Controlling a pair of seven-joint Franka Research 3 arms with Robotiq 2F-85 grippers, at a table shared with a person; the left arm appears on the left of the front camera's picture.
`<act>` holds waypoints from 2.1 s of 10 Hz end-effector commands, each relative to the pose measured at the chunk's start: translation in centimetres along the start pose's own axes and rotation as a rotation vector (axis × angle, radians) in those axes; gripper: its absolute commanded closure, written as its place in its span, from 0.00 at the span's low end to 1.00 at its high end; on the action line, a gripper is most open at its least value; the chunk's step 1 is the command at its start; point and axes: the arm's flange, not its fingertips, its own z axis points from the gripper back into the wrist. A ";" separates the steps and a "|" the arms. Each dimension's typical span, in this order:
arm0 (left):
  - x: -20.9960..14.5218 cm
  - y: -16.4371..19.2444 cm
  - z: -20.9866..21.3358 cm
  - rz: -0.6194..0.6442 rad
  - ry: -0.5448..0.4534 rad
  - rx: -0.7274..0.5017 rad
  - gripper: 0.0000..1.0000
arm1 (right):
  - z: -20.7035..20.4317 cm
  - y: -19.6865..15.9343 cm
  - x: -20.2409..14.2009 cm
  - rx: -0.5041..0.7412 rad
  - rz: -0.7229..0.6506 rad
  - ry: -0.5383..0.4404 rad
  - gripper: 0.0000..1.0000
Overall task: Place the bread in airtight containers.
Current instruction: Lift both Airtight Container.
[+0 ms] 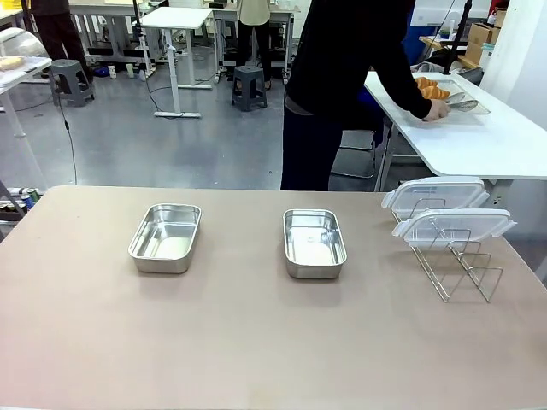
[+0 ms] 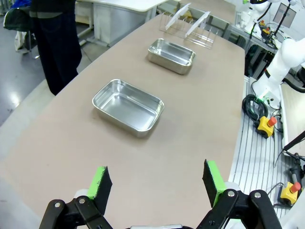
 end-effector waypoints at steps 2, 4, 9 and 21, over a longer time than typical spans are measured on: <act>0.0 0.3 0.1 -0.018 -0.022 -0.007 0.00 | 0.0 -0.4 0.3 0.001 0.029 -0.020 0.00; 0.0 0.3 0.1 -0.018 -0.022 -0.007 0.00 | 0.0 -0.4 0.3 0.001 0.029 -0.020 0.00; 0.0 0.3 0.1 -0.018 -0.022 -0.007 0.00 | 0.0 -0.4 0.3 0.001 0.029 -0.020 0.00; 0.0 0.3 0.1 -0.018 -0.022 -0.007 0.00 | 0.0 -0.4 0.3 0.001 0.029 -0.020 0.00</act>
